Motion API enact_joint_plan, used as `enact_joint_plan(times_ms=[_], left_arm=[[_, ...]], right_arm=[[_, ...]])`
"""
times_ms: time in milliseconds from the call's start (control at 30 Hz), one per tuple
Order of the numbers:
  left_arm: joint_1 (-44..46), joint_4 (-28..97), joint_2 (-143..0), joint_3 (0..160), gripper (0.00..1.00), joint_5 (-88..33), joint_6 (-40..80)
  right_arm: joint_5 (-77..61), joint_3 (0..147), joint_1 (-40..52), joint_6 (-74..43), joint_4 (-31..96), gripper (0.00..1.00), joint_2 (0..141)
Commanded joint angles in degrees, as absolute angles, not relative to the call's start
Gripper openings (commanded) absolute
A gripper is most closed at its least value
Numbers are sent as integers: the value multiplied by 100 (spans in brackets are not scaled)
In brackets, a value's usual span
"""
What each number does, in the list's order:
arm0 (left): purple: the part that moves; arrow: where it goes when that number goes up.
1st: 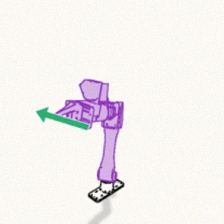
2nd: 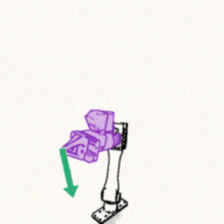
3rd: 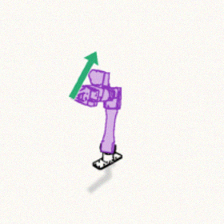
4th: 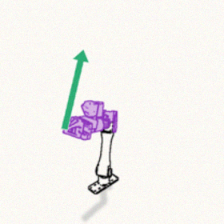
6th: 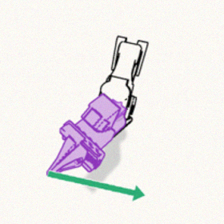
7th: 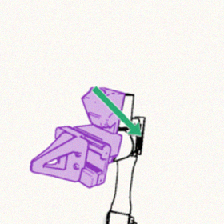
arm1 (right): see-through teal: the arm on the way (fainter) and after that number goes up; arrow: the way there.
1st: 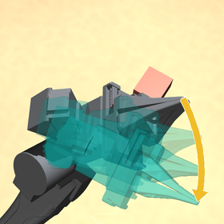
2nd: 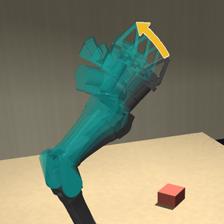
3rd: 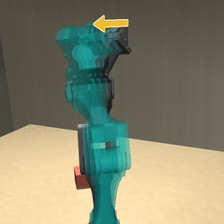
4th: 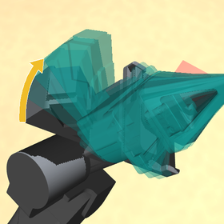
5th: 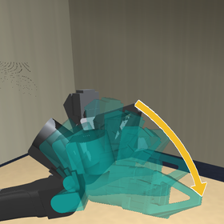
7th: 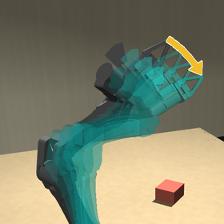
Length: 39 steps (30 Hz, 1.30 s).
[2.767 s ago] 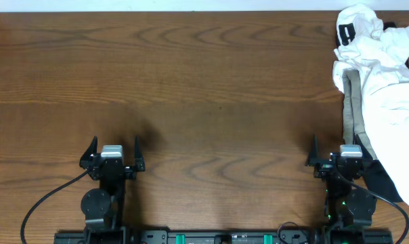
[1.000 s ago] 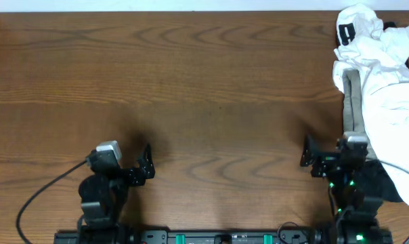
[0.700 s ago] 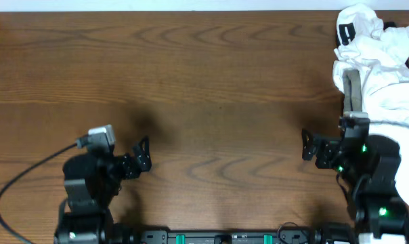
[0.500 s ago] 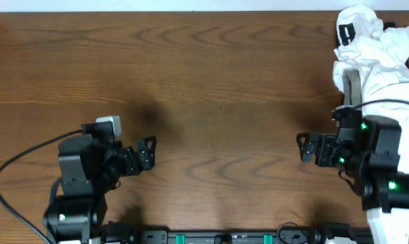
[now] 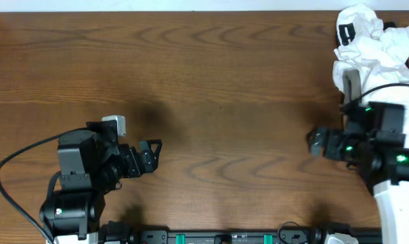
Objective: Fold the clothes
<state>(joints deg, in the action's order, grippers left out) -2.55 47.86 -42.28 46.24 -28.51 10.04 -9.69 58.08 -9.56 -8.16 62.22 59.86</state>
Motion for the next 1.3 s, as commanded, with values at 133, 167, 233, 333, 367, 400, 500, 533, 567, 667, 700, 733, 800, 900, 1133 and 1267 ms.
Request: enact_joint_plan(times_ms=[133,167,233,333,367,400,500,533,567,667,700,733,800,900,1133,1267], left_arm=[[-237,5352,-5052,5708,98,-2934,856],[-237,5511,-5212,5876,98,-2934,784],[-237,5671,-5395,6031,98,-2934,657],[-237,5675,-5542,6051,98,-2934,639],[-237,5673,-5575,6051,98,-2934,639],[-237,5669,-5603,6051,98,-2934,639],[-237,5651,-5638,6051,98,-2934,639],[-237,5653,-5638,6051,98,-2934,639],[-237,5655,-5638,6051,98,-2934,639],[-237,5660,-5638,6051,98,-2932,637],[-237,5658,-5638,6051,98,-2932,639],[-237,5658,-5638,6051,98,-2932,637],[-237,5655,-5638,6051,98,-2932,637],[-239,5647,-5638,6051,98,-2862,593],[-237,5651,-5638,6051,98,-2740,580],[-237,5649,-5638,6051,98,-2740,580]], right_arm=[[301,6895,-2742,-1212,6272,99,6617],[252,6984,-3087,-1280,6228,99,6766],[204,7046,-3588,-1339,6101,99,7000],[64,7046,-4154,-1393,5798,96,7376],[58,7046,-4268,-1481,5714,96,7491],[60,7046,-4375,-1573,5614,96,7640],[139,7046,-4552,-1627,5264,93,7988],[228,7046,-4591,-1632,5177,93,8093],[331,7046,-4617,-1636,5124,92,8182],[585,7046,-4681,-1839,4963,91,8488],[582,7046,-4694,-1839,4895,89,8584],[585,7046,-4698,-1839,4838,88,8683],[725,7046,-4698,-1841,4794,86,8866],[893,7043,-4698,-1841,4727,87,9137],[923,7043,-4698,-1841,4644,86,9769],[921,7043,-4698,-1841,4556,86,9983]])
